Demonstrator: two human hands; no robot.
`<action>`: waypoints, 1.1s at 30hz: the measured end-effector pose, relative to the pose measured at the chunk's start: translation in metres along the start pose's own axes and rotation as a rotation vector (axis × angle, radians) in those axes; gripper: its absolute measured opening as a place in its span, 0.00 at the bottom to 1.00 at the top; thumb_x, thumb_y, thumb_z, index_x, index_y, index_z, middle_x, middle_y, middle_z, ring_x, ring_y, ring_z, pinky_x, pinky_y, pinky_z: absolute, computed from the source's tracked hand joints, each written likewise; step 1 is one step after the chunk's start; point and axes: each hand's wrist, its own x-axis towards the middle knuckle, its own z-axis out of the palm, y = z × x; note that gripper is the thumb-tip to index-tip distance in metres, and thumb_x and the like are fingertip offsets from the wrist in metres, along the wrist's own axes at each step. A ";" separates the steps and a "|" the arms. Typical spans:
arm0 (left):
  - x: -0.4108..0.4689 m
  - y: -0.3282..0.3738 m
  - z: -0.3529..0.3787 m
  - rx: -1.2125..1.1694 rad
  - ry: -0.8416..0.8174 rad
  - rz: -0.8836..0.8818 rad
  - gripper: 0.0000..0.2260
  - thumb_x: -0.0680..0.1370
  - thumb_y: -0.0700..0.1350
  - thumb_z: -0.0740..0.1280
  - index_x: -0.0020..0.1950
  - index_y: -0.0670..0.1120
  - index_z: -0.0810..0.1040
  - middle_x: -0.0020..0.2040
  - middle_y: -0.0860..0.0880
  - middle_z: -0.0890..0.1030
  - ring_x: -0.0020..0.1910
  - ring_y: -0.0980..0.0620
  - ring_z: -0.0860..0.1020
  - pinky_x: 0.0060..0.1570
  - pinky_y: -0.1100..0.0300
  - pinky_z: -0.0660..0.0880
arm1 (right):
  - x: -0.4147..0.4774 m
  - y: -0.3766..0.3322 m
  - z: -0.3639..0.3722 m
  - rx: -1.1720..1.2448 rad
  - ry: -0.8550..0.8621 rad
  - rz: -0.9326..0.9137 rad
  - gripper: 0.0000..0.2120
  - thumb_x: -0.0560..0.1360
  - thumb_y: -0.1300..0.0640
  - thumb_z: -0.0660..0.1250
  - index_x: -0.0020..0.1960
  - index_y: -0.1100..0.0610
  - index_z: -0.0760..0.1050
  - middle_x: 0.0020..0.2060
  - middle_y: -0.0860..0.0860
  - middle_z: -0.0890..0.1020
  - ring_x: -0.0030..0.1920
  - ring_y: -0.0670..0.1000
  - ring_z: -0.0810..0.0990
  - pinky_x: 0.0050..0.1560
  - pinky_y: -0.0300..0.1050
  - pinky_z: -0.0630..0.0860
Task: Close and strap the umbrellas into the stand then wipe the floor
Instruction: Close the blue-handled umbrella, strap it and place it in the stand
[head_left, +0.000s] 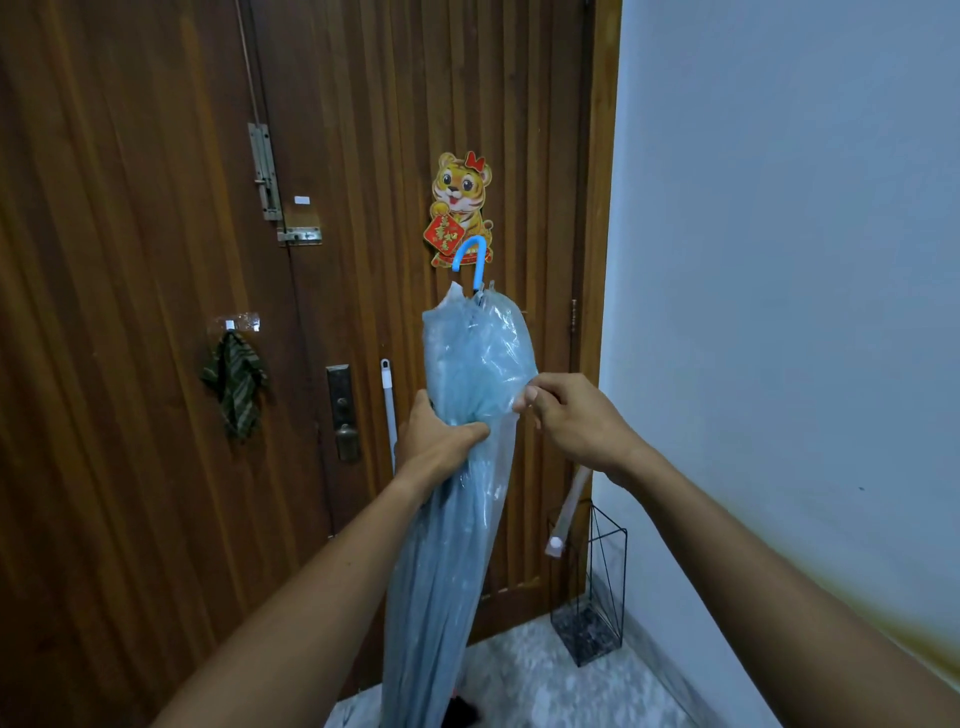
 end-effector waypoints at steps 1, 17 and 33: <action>0.001 -0.002 -0.001 -0.006 -0.014 -0.010 0.29 0.64 0.51 0.77 0.62 0.52 0.69 0.53 0.53 0.78 0.49 0.51 0.80 0.43 0.56 0.79 | -0.001 0.000 -0.001 0.069 -0.018 0.020 0.17 0.85 0.54 0.57 0.46 0.54 0.82 0.38 0.47 0.81 0.38 0.46 0.78 0.42 0.42 0.73; -0.012 0.012 -0.017 -0.633 -0.521 -0.341 0.26 0.54 0.41 0.68 0.52 0.38 0.75 0.39 0.40 0.76 0.35 0.43 0.76 0.36 0.57 0.74 | -0.015 0.029 0.001 0.306 0.123 0.305 0.24 0.74 0.42 0.73 0.29 0.58 0.73 0.23 0.48 0.73 0.19 0.43 0.65 0.24 0.34 0.63; -0.021 0.013 -0.015 -0.593 -0.431 -0.298 0.08 0.71 0.36 0.58 0.37 0.38 0.76 0.29 0.43 0.77 0.26 0.47 0.77 0.28 0.63 0.75 | -0.020 0.009 -0.016 0.371 0.057 0.214 0.18 0.81 0.48 0.65 0.50 0.62 0.86 0.34 0.47 0.83 0.26 0.31 0.76 0.30 0.28 0.67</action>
